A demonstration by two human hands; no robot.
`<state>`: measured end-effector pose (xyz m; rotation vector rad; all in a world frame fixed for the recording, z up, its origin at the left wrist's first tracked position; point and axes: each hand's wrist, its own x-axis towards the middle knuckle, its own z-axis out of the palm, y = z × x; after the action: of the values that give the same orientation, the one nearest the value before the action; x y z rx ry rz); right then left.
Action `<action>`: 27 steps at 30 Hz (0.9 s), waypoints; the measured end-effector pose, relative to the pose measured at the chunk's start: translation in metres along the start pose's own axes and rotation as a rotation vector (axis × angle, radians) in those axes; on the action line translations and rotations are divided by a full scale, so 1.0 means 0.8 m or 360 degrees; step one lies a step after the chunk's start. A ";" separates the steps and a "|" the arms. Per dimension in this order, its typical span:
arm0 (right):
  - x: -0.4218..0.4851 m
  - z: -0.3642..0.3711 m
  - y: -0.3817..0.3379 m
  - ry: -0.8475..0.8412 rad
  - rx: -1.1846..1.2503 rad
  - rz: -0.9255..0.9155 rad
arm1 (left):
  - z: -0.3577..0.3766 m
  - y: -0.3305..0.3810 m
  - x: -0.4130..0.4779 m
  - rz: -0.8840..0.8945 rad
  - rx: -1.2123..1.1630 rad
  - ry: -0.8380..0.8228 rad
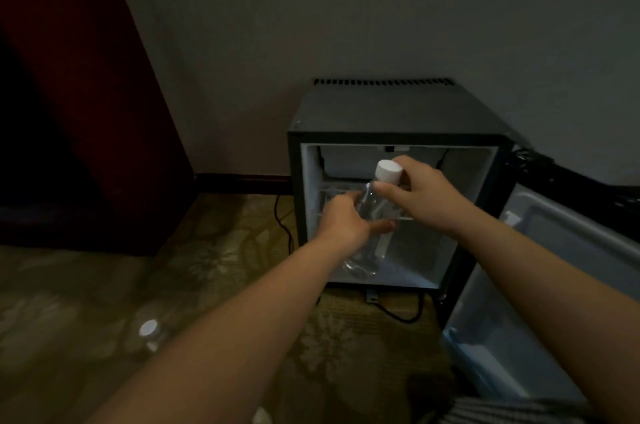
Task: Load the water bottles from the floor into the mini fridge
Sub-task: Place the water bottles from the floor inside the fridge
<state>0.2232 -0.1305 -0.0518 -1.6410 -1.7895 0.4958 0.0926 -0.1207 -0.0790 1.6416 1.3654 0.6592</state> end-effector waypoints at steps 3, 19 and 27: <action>0.010 0.001 0.021 -0.0032 -0.0076 0.0090 | 0.019 -0.009 0.022 -0.0069 -0.0040 -0.0038; 0.079 0.019 0.117 -0.0244 -0.0270 0.0518 | 0.090 -0.055 0.139 -0.0121 -0.0042 -0.0277; 0.101 0.048 0.169 -0.0300 -0.0313 0.0652 | 0.113 -0.092 0.197 -0.0108 0.0376 -0.0417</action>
<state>0.2954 -0.0260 -0.1529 -2.1792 -1.6753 0.6931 0.1719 0.0051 -0.2066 1.7861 1.3369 0.2381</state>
